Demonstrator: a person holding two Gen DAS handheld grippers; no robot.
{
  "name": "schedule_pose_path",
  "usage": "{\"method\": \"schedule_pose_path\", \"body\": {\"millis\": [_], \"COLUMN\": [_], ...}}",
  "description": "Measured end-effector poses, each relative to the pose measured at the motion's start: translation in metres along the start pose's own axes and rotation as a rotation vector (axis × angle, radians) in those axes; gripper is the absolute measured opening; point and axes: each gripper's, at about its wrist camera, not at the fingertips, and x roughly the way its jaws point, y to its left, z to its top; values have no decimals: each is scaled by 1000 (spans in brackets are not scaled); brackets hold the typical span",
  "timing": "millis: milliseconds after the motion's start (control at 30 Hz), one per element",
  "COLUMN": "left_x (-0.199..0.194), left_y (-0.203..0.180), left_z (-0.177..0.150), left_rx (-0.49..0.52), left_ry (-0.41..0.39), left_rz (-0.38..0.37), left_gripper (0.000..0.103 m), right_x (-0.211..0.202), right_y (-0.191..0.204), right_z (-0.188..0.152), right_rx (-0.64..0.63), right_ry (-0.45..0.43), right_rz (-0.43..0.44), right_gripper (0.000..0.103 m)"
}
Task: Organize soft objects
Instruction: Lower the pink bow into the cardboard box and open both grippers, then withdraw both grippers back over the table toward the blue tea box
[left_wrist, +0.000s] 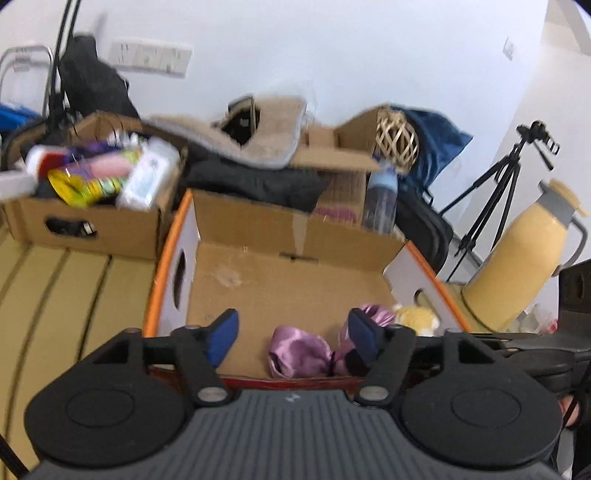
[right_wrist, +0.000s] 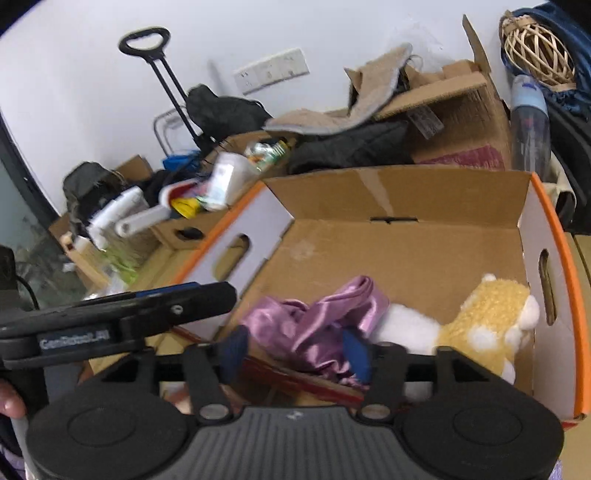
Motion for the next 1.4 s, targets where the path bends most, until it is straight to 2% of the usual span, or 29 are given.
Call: {"method": "schedule_pose_path", "body": {"millis": [133, 233, 400, 500, 633, 700, 900, 967, 1067, 1167, 1400], "left_x": [-46, -86, -140, -172, -213, -235, -290, -298, -299, -296, -259], "left_y": [-10, -18, -31, -39, -48, -51, -64, -67, -70, -75, -80], "left_z": [5, -2, -27, -57, -116, -146, -222, -234, -237, -236, -233], "left_rx": [47, 92, 132, 157, 179, 179, 191, 194, 208, 225, 253], "left_ry": [-59, -106, -152, -189, -219, -231, -278, -268, -261, -276, -254], "left_rz": [17, 32, 38, 43, 70, 61, 119, 123, 135, 143, 128], "left_gripper": [76, 82, 86, 89, 91, 97, 100, 100, 100, 100, 99], "right_x": [-50, -96, -161, -191, -224, -239, -268, -275, -279, -282, -259], "right_y": [9, 19, 37, 48, 63, 70, 84, 84, 81, 82, 79], "right_z": [7, 4, -26, -59, -118, -152, -246, -269, -285, -288, -283], "right_rx": [-1, -23, -71, -100, -139, -165, -162, -142, -125, -141, -154], "right_ry": [-88, -154, -237, -288, -355, -375, -374, -365, -340, -360, -368], "right_rz": [-14, -39, -70, -102, -136, -151, -204, -203, -213, -247, -228], "right_gripper": [60, 66, 70, 71, 76, 78, 84, 84, 84, 84, 82]}}
